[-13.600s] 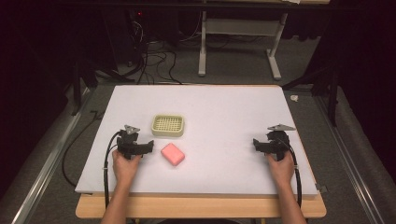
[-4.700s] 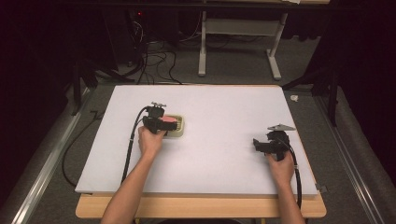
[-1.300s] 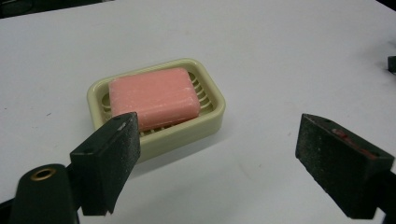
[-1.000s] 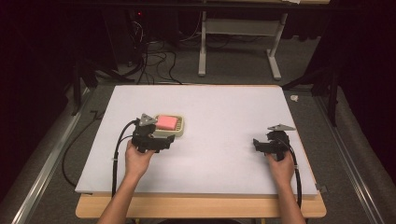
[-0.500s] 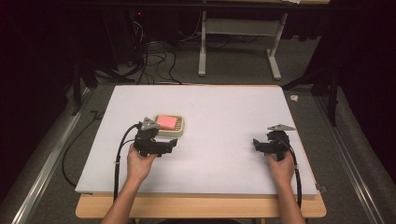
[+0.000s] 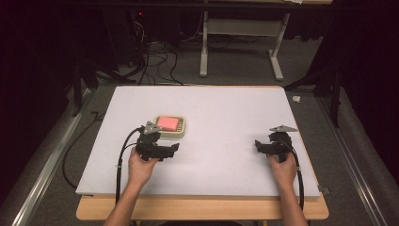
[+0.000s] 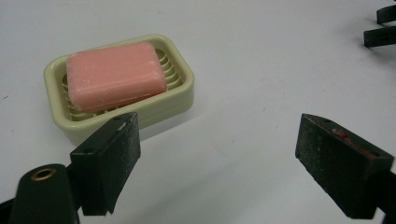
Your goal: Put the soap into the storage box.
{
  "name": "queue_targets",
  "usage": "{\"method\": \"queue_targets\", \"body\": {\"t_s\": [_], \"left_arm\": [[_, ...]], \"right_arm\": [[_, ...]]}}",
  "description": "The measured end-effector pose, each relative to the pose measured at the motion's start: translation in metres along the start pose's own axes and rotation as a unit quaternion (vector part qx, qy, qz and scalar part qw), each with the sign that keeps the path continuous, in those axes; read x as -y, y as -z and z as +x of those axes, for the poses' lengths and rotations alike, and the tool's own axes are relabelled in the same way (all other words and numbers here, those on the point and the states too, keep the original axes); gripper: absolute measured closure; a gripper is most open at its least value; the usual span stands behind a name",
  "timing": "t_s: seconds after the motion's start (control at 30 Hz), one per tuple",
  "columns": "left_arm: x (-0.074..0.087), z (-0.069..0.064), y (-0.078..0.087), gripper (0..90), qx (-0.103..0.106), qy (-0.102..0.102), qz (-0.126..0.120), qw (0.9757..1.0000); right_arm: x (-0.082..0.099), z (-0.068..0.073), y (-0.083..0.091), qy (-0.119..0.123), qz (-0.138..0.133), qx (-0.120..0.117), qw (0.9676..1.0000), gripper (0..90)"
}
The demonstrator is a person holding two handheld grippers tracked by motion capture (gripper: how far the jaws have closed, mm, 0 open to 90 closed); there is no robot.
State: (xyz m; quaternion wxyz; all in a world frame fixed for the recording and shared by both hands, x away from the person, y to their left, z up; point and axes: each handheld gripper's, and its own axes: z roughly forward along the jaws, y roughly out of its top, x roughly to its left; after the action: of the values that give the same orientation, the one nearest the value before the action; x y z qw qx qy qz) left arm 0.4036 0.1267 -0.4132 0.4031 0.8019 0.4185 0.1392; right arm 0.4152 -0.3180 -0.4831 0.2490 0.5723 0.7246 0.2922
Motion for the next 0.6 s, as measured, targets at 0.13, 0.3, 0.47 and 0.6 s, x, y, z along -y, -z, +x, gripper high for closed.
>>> {"method": "queue_targets", "body": {"t_s": [0.13, 0.3, 0.47, 0.6], "left_arm": [[0.002, 0.002, 0.001, 15.1, -0.003, 0.003, -0.002, 1.0], [0.007, 0.006, 0.001, 15.1, -0.008, 0.007, 0.004, 0.9999], [0.011, 0.01, 0.002, 15.1, -0.013, 0.012, 0.003, 0.9998], [0.015, 0.013, 0.001, 15.1, -0.017, 0.018, 0.007, 0.9997]], "right_arm": [[0.0, 0.0, 0.0, 0.0, 0.0, 0.0, 1.0, 16.2], [0.0, 0.0, 0.0, -0.001, 0.0, 0.0, 1.0, 16.2], [0.0, 0.0, 0.0, -0.001, 0.0, 0.0, 1.0, 16.2], [0.0, 0.0, 0.0, -0.001, 0.0, 0.0, 1.0, 16.2]]}}
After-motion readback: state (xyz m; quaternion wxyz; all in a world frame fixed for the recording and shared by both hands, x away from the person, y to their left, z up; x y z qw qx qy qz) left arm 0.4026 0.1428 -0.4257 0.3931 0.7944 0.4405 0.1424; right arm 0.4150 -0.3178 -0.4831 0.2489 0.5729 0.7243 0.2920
